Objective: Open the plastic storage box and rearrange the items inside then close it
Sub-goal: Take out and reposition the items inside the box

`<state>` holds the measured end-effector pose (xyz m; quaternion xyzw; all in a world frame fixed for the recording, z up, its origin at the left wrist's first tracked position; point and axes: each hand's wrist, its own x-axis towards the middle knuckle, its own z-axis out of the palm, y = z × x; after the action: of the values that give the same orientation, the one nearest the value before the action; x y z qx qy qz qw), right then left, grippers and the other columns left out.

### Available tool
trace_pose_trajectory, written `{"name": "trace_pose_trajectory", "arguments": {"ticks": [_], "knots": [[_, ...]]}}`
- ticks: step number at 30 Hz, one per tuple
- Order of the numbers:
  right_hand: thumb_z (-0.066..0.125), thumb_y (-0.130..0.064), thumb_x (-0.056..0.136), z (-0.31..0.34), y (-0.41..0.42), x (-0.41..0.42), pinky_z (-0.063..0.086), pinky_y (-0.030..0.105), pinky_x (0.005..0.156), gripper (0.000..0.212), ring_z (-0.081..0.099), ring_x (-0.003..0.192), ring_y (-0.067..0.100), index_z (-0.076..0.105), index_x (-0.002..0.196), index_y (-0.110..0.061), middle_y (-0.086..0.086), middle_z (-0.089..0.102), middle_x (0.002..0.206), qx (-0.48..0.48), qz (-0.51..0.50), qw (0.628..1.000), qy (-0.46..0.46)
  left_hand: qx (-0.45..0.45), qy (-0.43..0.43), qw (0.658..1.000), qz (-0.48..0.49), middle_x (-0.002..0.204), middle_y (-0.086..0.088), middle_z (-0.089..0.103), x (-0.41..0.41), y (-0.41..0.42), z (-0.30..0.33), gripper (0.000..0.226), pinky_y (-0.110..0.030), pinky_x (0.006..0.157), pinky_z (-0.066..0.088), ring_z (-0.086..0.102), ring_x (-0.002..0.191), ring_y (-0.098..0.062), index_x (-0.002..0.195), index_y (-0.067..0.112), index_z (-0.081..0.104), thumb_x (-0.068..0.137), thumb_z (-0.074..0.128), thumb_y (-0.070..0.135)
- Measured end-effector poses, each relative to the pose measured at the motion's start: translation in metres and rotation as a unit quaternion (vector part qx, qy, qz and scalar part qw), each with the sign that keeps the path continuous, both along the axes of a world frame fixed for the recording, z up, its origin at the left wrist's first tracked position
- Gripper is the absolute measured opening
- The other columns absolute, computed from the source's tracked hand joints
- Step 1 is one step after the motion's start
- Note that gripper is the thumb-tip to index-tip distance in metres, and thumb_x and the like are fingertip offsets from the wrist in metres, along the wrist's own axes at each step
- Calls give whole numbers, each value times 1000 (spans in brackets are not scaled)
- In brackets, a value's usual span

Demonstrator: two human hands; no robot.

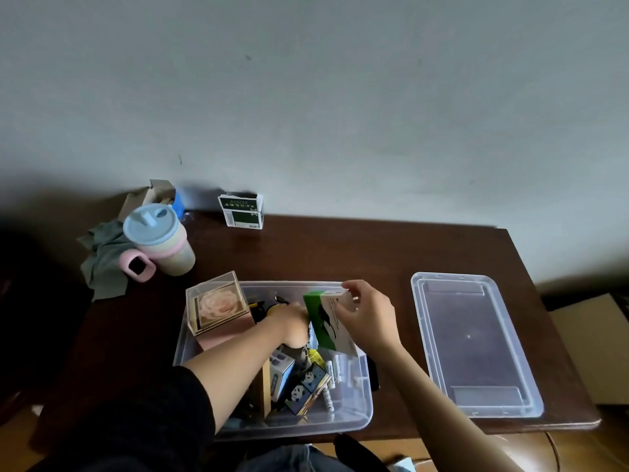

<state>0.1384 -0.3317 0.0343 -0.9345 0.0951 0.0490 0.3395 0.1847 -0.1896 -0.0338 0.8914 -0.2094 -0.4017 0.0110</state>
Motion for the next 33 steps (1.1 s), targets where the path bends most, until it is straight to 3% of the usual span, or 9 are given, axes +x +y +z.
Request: {"name": "trace_pose_trajectory", "arguments": {"ticks": [3,5,8,13,19,23,25,28,33], "knots": [[66,-29,81,-9,4,-2,52,24,61,9,63,73,11,68,89,-25,-10,66,76,103,-34,994,-9,7,-39,999,-4,142,-14,39,-3,-4,-14,49,-37,101,33,36,131,-29,137,8,42,92,46,26],[63,-36,80,-13,9,-5,49,26,56,16,64,68,14,68,78,-21,-3,67,71,135,-43,990,-24,4,-44,999,6,148,-12,33,-2,-6,-21,52,-38,107,29,27,137,-27,141,10,39,93,46,29],[52,-55,79,-19,11,-12,48,20,57,26,63,70,4,65,85,-33,-13,67,74,108,-28,993,-27,24,-37,999,-8,153,-11,24,-2,-9,-27,59,-40,112,23,18,142,-27,147,13,30,93,46,32],[60,-25,87,-39,6,-20,54,29,69,29,66,82,16,59,115,-21,-1,71,92,14,37,999,22,56,-38,997,-43,159,-14,7,-5,-8,-31,67,-43,115,14,4,146,-31,152,16,17,94,46,35],[62,-26,88,-42,5,-23,54,22,65,24,64,77,4,64,112,-28,-18,68,81,56,27,998,-22,78,0,994,-81,149,-14,34,0,-2,-21,51,-44,106,36,34,135,-31,143,12,39,95,40,28],[67,-21,87,-40,6,-19,55,16,65,24,64,84,-7,67,111,-23,-31,63,83,134,49,988,-59,74,4,992,-106,139,-12,44,-2,4,-17,41,-45,103,37,42,124,-31,131,11,47,96,36,29],[68,-21,86,-37,9,-18,56,18,67,26,66,83,-5,68,112,-24,-27,66,86,157,69,983,-72,74,4,991,-110,146,-8,37,-5,7,-20,45,-48,107,30,37,129,-31,138,15,40,96,37,31],[68,-18,86,-32,16,-8,53,24,65,30,64,73,10,67,115,-25,-4,71,88,133,122,979,-91,88,10,989,-116,159,-3,10,-7,7,-22,59,-52,114,18,12,145,-28,151,22,17,97,38,35],[59,-13,90,-38,36,10,49,33,78,33,63,98,22,61,123,-18,3,68,110,16,227,972,-59,120,17,985,-126,160,-8,6,-7,4,-17,63,-54,114,21,13,145,-31,152,18,11,97,37,34]]}}
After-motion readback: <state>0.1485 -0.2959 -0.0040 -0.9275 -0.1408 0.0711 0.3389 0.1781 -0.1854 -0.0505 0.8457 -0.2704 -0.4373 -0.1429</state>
